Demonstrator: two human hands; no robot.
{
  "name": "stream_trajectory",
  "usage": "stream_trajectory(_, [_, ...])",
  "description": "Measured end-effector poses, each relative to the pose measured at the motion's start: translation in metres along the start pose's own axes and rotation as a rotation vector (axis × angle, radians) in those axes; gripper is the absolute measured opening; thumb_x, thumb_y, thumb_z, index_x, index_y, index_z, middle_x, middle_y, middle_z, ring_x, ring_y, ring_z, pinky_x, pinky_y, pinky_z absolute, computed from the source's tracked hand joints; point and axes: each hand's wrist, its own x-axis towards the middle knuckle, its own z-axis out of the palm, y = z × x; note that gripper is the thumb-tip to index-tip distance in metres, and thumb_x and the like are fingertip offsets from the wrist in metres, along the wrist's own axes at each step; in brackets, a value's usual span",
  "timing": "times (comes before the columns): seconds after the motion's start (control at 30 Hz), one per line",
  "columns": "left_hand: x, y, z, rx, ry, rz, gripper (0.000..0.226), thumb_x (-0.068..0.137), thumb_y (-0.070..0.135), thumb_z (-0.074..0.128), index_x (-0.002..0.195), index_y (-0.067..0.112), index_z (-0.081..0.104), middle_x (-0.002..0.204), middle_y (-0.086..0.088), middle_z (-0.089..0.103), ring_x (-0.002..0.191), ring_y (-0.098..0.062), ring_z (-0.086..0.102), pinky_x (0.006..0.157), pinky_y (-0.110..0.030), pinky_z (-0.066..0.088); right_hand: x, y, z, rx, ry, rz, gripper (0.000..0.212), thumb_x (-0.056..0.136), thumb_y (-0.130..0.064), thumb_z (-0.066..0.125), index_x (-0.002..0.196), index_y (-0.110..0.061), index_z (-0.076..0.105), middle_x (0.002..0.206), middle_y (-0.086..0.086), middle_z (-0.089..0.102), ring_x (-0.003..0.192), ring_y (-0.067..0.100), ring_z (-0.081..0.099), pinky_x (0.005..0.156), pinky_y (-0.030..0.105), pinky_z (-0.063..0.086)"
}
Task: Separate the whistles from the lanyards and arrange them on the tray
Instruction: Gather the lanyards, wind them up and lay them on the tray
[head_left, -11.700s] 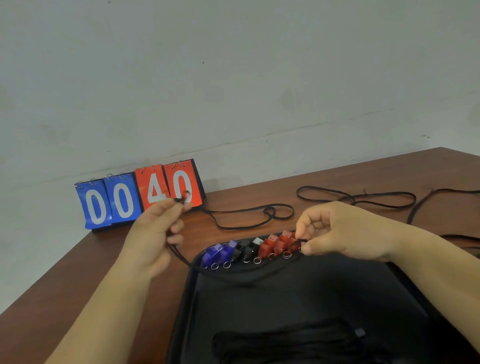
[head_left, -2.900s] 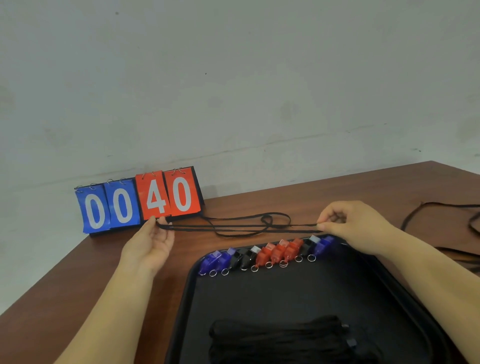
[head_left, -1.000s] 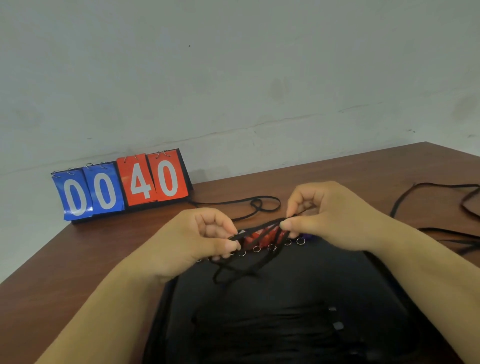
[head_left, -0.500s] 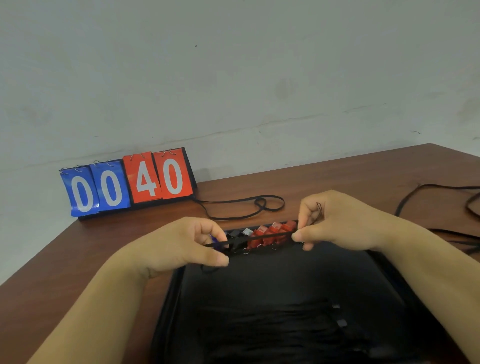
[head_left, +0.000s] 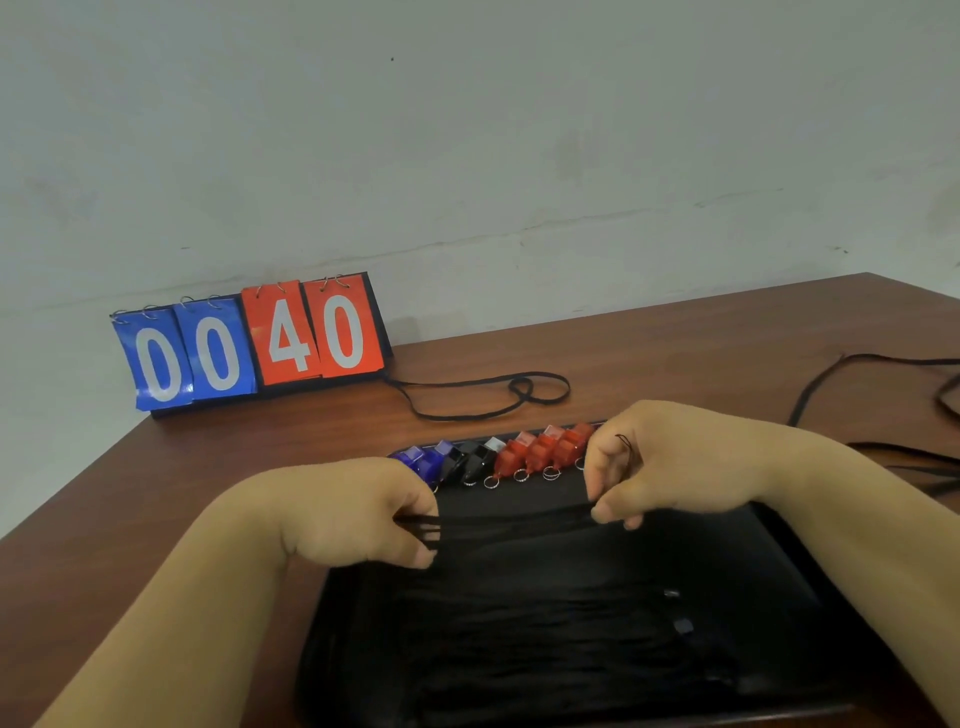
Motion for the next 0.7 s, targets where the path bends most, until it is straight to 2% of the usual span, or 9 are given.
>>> stream_trajectory(0.07, [-0.002,0.0,0.001,0.0,-0.041,-0.001,0.002,0.092,0.034,0.074,0.091,0.035,0.072,0.084,0.022,0.07,0.078,0.007,0.064,0.076,-0.016,0.049,0.001,0.001,0.002,-0.034,-0.042,0.005,0.006,0.086,-0.023,0.081,0.088,-0.021,0.076,0.082,-0.005,0.078,0.077,0.009,0.075,0.072,0.017,0.053])
stream_trajectory(0.13, [-0.003,0.001,0.002,-0.02,-0.029,-0.007,0.008,0.089,0.036,0.077,0.092,0.037,0.07,0.08,0.026,0.068,0.075,0.008,0.062,0.073,-0.014,0.049,0.001,0.002,0.004,-0.103,-0.06,0.006,0.007,0.085,-0.03,0.082,0.089,-0.026,0.078,0.088,-0.01,0.077,0.082,0.005,0.072,0.077,0.021,0.056])
stream_trajectory(0.2, [-0.003,0.002,0.003,-0.054,0.03,-0.021,0.016,0.087,0.042,0.078,0.1,0.038,0.07,0.092,0.021,0.069,0.083,0.004,0.065,0.081,-0.02,0.054,0.0,0.001,0.004,-0.138,-0.051,0.003,0.009,0.084,-0.037,0.081,0.09,-0.03,0.079,0.092,-0.016,0.075,0.084,0.0,0.069,0.08,0.021,0.056])
stream_trajectory(0.27, [-0.002,0.005,0.004,-0.058,0.108,-0.029,0.02,0.088,0.047,0.075,0.106,0.042,0.068,0.102,0.018,0.068,0.091,0.001,0.066,0.088,-0.027,0.056,-0.001,0.001,0.003,-0.125,-0.027,-0.002,0.01,0.085,-0.04,0.08,0.09,-0.032,0.078,0.09,-0.021,0.073,0.082,-0.002,0.068,0.075,0.019,0.055])
stream_trajectory(0.37, [0.002,0.011,0.008,-0.055,0.194,0.002,0.014,0.094,0.045,0.068,0.108,0.042,0.07,0.103,0.018,0.07,0.091,0.002,0.066,0.088,-0.024,0.055,-0.001,0.002,0.004,-0.136,-0.006,-0.007,0.009,0.087,-0.041,0.078,0.092,-0.034,0.078,0.088,-0.026,0.072,0.082,-0.006,0.066,0.072,0.016,0.051])
stream_trajectory(0.47, [0.005,0.015,0.011,-0.054,0.199,0.017,0.012,0.099,0.041,0.063,0.106,0.041,0.073,0.103,0.02,0.072,0.094,0.004,0.066,0.09,-0.024,0.053,0.001,0.002,0.007,-0.167,-0.037,-0.006,0.008,0.09,-0.038,0.075,0.096,-0.034,0.079,0.09,-0.021,0.074,0.082,-0.009,0.066,0.072,0.012,0.05])
stream_trajectory(0.57, [0.006,0.015,0.011,-0.036,0.166,0.006,0.017,0.099,0.031,0.064,0.106,0.044,0.072,0.104,0.021,0.071,0.094,0.005,0.065,0.089,-0.022,0.053,0.001,0.002,0.009,-0.168,-0.074,0.003,0.009,0.092,-0.032,0.074,0.099,-0.031,0.079,0.085,-0.02,0.073,0.077,-0.013,0.064,0.068,0.005,0.046])
stream_trajectory(0.7, [0.002,0.014,0.007,0.024,0.098,-0.023,0.053,0.092,-0.001,0.058,0.101,0.05,0.067,0.106,0.02,0.065,0.094,0.005,0.062,0.083,-0.017,0.052,0.002,0.003,0.009,-0.172,-0.076,0.002,0.007,0.092,-0.03,0.074,0.097,-0.031,0.079,0.082,-0.022,0.072,0.076,-0.014,0.063,0.069,0.003,0.044])
